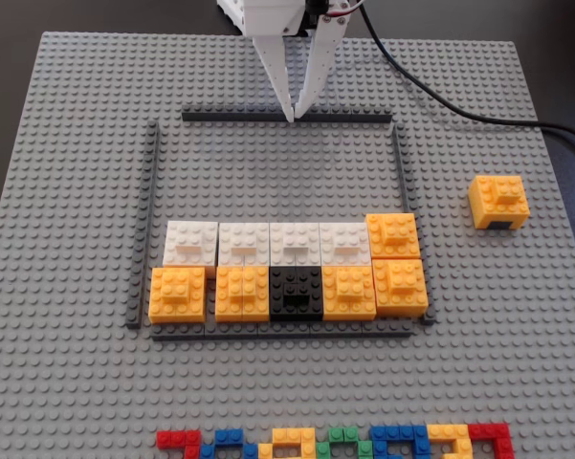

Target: Grab the cube and place it into the grid

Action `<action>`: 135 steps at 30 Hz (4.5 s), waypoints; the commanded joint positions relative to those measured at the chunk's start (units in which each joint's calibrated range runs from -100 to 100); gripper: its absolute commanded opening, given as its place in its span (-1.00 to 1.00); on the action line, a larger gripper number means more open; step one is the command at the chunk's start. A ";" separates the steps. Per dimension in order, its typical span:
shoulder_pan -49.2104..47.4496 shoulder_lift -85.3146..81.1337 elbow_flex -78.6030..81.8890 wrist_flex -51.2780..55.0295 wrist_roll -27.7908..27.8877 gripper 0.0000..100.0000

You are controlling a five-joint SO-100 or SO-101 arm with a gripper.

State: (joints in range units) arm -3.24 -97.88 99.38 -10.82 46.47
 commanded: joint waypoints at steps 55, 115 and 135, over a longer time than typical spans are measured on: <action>-4.67 26.77 -35.36 1.78 -3.91 -1.00; -28.03 116.54 -133.77 15.41 -18.32 -0.93; -25.74 120.84 -124.98 11.16 -18.61 -0.48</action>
State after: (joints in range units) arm -29.78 25.28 -27.27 1.29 27.86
